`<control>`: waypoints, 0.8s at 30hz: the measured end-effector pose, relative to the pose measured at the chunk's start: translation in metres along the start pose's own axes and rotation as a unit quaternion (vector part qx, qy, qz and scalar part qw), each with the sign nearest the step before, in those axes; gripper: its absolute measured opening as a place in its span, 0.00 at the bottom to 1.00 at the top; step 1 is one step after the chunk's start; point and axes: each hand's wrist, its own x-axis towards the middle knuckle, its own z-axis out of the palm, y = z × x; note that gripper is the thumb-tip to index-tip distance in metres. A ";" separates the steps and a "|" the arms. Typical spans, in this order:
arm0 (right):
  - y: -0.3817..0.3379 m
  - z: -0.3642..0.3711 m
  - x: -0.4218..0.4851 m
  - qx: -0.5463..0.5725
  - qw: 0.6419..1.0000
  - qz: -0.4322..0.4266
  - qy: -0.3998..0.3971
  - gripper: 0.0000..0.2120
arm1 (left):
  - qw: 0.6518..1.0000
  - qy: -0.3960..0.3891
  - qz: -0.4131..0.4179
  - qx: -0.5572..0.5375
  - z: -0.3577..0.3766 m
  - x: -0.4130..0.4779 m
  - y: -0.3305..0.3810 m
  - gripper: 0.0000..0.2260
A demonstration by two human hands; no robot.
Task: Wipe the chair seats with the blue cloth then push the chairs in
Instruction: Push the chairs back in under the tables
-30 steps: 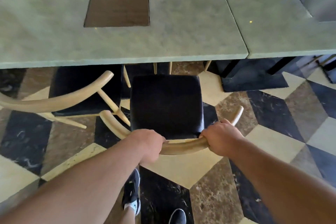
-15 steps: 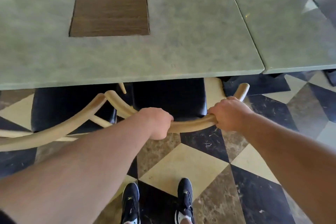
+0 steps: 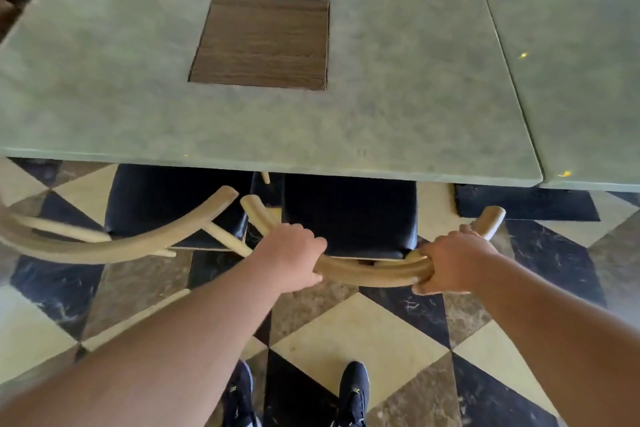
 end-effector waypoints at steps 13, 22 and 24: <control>-0.179 -0.019 0.004 0.183 0.979 -0.021 0.088 0.21 | 0.959 0.063 -0.275 -0.029 0.033 -0.093 -0.174 0.34; -0.248 -0.070 0.067 0.187 0.967 -0.019 0.170 0.17 | 0.964 0.049 -0.231 -0.121 0.038 -0.076 -0.199 0.16; -0.226 -0.077 0.067 0.176 0.966 -0.018 0.188 0.14 | 0.967 0.052 -0.228 -0.103 0.045 -0.075 -0.193 0.15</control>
